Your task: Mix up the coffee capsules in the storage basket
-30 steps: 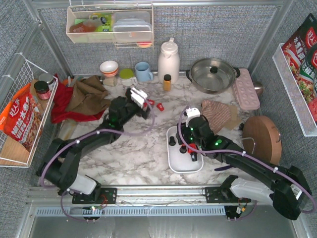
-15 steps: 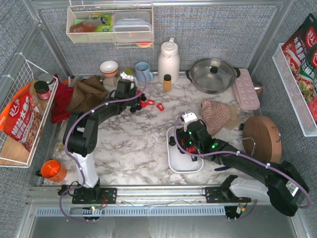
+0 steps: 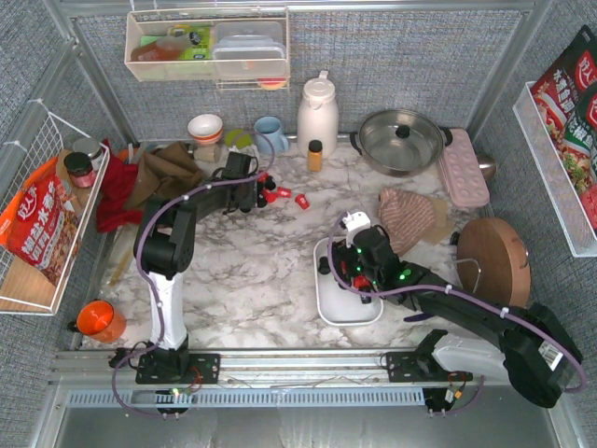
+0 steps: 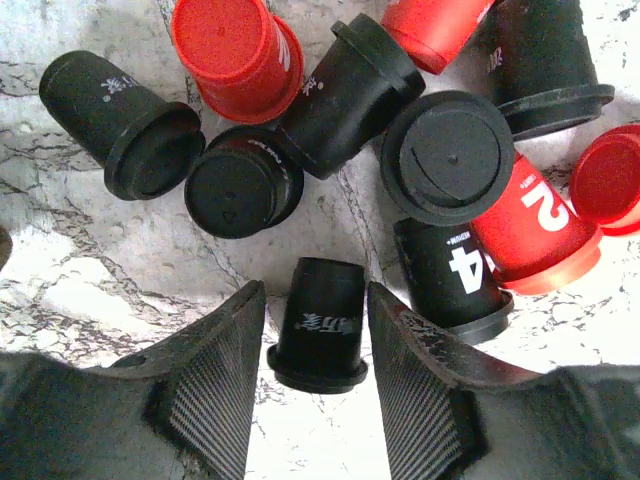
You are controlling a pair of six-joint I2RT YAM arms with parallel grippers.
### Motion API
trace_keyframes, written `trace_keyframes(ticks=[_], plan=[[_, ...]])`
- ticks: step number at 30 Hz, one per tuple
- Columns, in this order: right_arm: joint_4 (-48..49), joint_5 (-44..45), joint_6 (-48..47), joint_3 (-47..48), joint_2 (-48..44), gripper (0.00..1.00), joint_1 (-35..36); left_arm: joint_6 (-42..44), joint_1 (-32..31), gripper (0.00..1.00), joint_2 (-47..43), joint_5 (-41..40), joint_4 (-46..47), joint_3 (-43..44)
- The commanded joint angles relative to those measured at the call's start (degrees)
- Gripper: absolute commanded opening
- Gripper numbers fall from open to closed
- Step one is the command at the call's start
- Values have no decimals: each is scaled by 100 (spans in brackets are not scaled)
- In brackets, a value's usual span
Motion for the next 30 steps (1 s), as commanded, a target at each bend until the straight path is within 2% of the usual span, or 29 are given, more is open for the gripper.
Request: trace_keyframes(ticks=[1, 10, 15, 21, 30], plan=[[136, 40, -33, 3, -45, 76, -13, -77, 14, 53, 161, 107, -400, 190], [109, 40, 22, 7, -102, 76, -15, -34, 30, 44, 168, 151, -538, 311], [-17, 15, 89, 97, -225, 76, -15, 60, 31, 40, -269, 463, -301, 159], [-212, 20, 139, 212, -457, 76, -15, 229, 26, 40, -1365, 1144, 709, -638], [-425, -20, 365, 341, -521, 76, -15, 312, -23, 38, -2715, 1720, 2421, -1926]])
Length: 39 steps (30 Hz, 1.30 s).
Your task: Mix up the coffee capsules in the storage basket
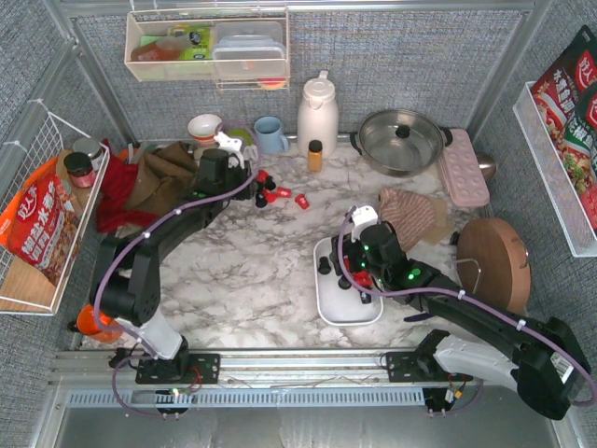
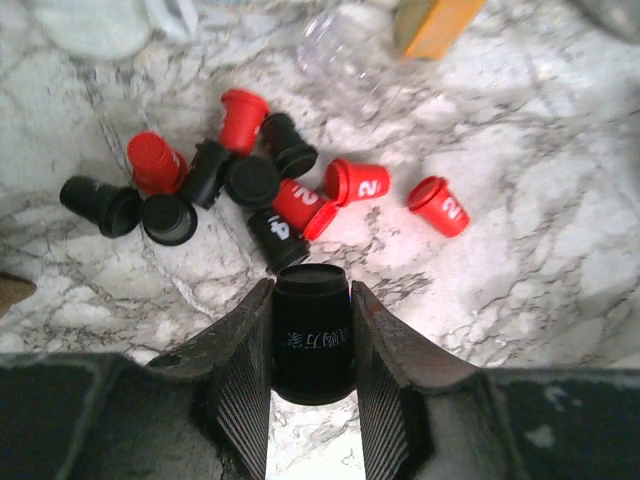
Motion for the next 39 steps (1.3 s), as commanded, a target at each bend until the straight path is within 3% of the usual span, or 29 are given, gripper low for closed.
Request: trace_keyframes(ticks=[1, 10, 16, 20, 25, 29, 39], plan=[[-62, -27, 204, 78, -48, 76, 6, 169, -16, 38, -539, 496, 1408, -554], [-247, -124, 327, 260, -71, 76, 20, 746, -224, 36, -1596, 1031, 4394, -2412], [-274, -256, 391, 414, -46, 76, 22, 2191, -663, 34, -1809, 2119, 5908, -3343], [-232, -388, 462, 504, 11, 76, 44, 3039, -809, 32, -1813, 3259, 6780, -3828], [-168, -571, 494, 812, 112, 76, 56, 3417, -968, 32, -1774, 4071, 6784, -3888], [93, -744, 677, 1012, 76, 75, 66, 3982, -1140, 32, -1797, 4381, 6271, -3882], [938, -1385, 1194, 1061, 21, 69, 96, 4682, -1426, 32, -1837, 4371, 5373, -3738]])
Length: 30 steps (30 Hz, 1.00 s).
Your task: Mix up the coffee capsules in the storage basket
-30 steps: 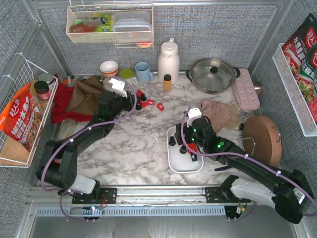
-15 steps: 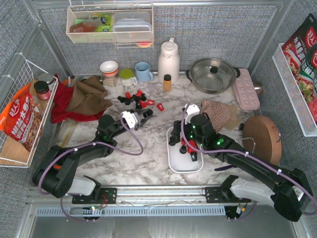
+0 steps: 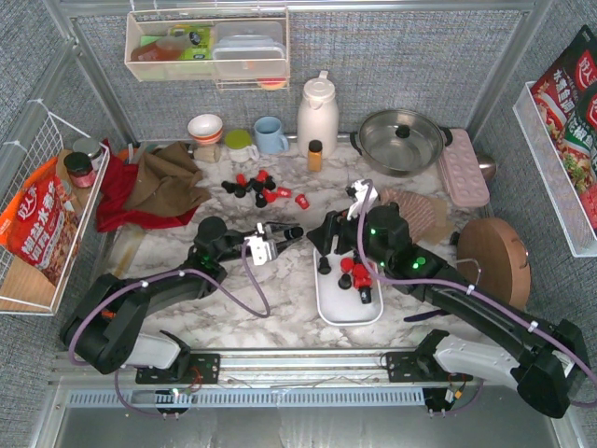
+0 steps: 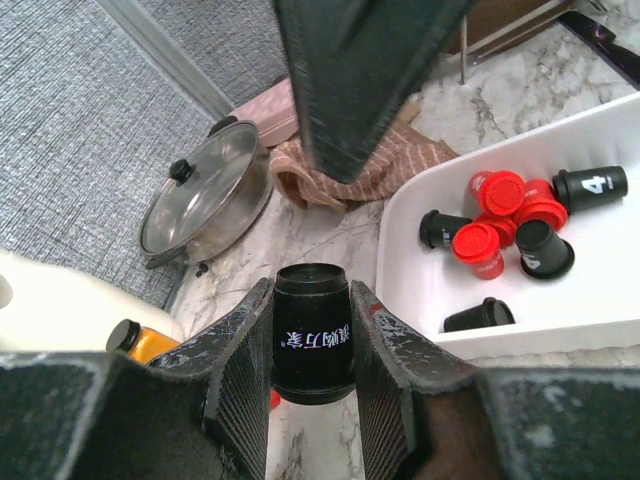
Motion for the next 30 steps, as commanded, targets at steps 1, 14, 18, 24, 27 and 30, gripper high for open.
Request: trace_keyframes(ticks=[1, 14, 18, 24, 27, 30], plan=[[640, -372, 294, 0, 1, 68, 31, 320, -73, 32, -22, 161, -237, 69], [1065, -620, 369, -131, 435, 61, 110, 331, -236, 32, -46, 189, -399, 121], [1112, -631, 380, -133, 518, 59, 119, 331, -269, 32, -60, 206, -425, 137], [1129, -640, 380, -138, 623, 54, 132, 322, -324, 32, -72, 215, -444, 148], [1153, -649, 380, -150, 663, 50, 129, 322, -344, 32, -78, 207, -458, 146], [1150, -649, 389, -152, 699, 46, 137, 331, -366, 32, -86, 194, -478, 144]])
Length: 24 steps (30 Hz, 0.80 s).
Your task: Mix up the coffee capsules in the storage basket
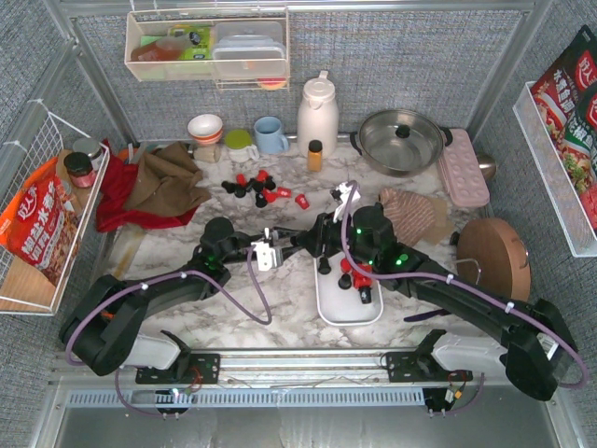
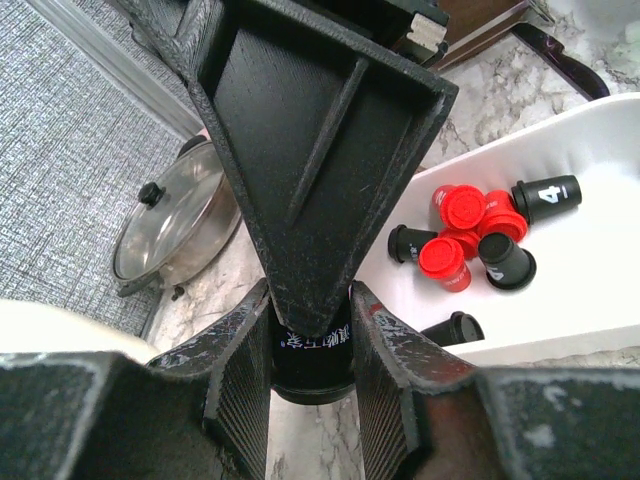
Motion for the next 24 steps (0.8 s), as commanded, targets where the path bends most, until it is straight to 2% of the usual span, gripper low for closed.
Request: trace_keyframes(ticks=[1, 4, 12, 17, 21, 24], plan=[[266, -50, 45, -18, 38, 45, 19, 34, -15, 32, -33, 100, -6, 43], [287, -50, 45, -22, 62, 40, 19, 43, -25, 32, -34, 93, -20, 48], [232, -51, 45, -31, 76, 11, 19, 52, -38, 34, -14, 19, -94, 65], [191, -17, 45, -42, 43, 0, 19, 49, -54, 40, 0, -8, -104, 65], [171, 90, 47, -65, 11, 0, 19, 21, -74, 44, 2, -74, -99, 65], [140, 194, 39, -95, -31, 0, 19, -28, -79, 53, -22, -166, -89, 64]])
